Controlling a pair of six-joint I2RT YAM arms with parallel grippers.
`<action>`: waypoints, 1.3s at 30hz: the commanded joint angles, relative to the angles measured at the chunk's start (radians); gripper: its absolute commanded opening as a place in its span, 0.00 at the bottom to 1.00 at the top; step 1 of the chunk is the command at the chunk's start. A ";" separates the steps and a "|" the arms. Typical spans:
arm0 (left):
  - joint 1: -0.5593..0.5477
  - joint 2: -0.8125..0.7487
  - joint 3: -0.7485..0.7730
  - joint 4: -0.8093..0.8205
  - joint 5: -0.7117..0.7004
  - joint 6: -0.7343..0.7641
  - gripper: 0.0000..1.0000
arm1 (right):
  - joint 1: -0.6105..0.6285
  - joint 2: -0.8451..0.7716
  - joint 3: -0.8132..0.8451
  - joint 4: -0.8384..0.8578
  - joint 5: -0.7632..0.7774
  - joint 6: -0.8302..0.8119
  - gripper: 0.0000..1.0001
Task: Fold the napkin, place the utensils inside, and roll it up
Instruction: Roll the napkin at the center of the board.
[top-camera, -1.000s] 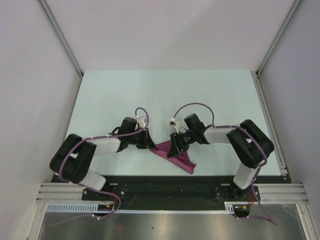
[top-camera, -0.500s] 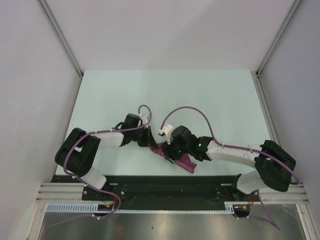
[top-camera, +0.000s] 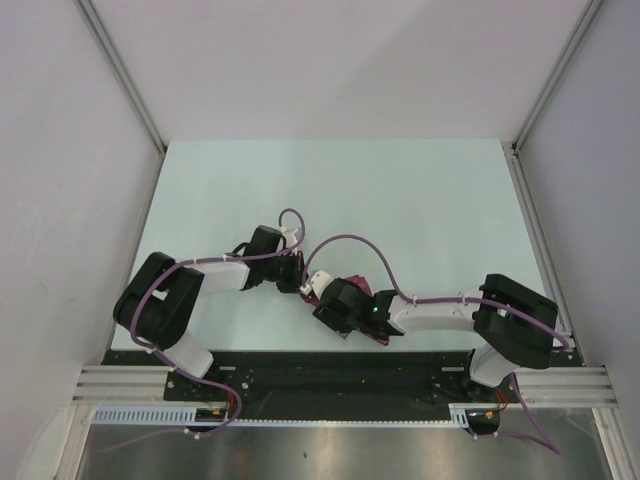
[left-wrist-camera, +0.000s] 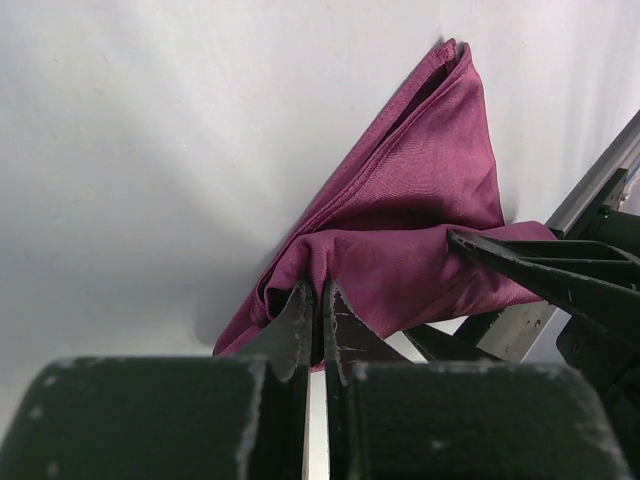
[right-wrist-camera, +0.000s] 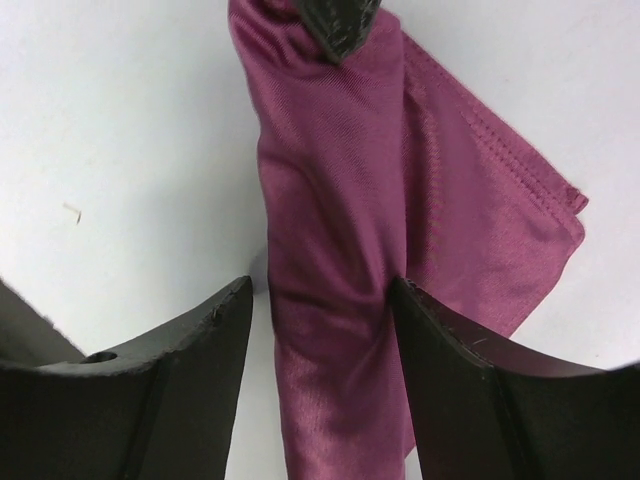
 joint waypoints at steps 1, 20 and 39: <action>-0.011 0.016 0.016 -0.034 -0.002 0.028 0.00 | -0.017 0.058 0.022 -0.017 0.048 0.015 0.62; 0.093 -0.171 0.041 -0.024 -0.108 -0.003 0.63 | -0.212 0.134 0.034 -0.034 -0.731 0.058 0.26; 0.161 -0.472 -0.266 0.183 -0.034 0.005 0.65 | -0.446 0.288 0.051 0.115 -1.233 0.124 0.21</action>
